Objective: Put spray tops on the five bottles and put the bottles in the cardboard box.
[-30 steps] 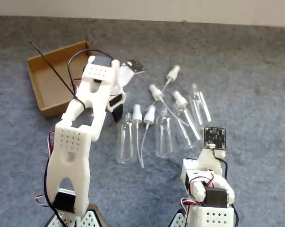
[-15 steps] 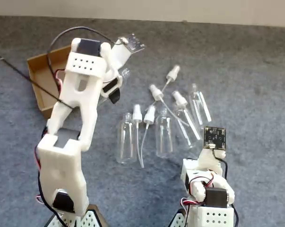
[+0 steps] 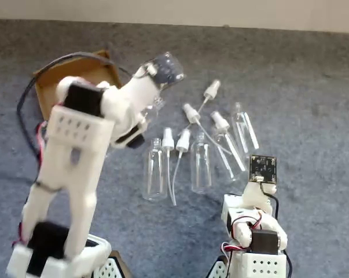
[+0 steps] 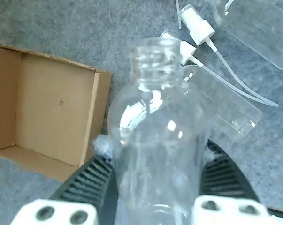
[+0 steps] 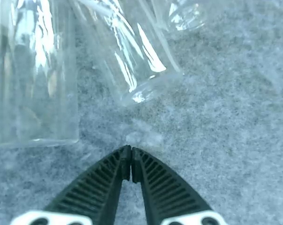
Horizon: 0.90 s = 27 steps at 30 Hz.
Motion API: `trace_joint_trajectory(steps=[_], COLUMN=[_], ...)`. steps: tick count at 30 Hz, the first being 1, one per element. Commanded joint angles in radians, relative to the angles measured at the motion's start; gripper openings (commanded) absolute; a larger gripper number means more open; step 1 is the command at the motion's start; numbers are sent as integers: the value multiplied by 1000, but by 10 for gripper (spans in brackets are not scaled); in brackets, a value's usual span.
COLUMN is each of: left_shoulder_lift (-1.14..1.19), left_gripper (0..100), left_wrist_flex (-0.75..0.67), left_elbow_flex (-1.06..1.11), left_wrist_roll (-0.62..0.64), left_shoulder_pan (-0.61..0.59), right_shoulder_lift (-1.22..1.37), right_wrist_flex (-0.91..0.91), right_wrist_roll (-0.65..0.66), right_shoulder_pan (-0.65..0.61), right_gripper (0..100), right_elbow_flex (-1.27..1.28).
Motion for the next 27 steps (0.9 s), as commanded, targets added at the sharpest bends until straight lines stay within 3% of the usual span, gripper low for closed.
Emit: trace_joint_trajectory(steps=[1,9,18,21,24,27], left_shoulder_lift=[-211,-513,-854,-937,-1003,-1058], left_gripper=[59,59,59,59,59,59], left_wrist_flex=[3,-164,-520,-631,-763,-878], left_elbow_flex=[110,449,972,1099,1201,1287], left_wrist_roll=[-3,-3,-3,15,175,304], left_shoulder_pan=[19,19,19,19,19,19], right_shoulder_lift=[-8,-10,-10,-10,-10,-10], right_wrist_flex=[4,-8,-289,-295,-298,-298], right_wrist_roll=[-12,-9,5,163,347,407], right_shoulder_pan=[5,5,12,12,12,13], right_gripper=[5,6,6,6,6,7], right_elbow_flex=[170,168,108,70,27,-51])
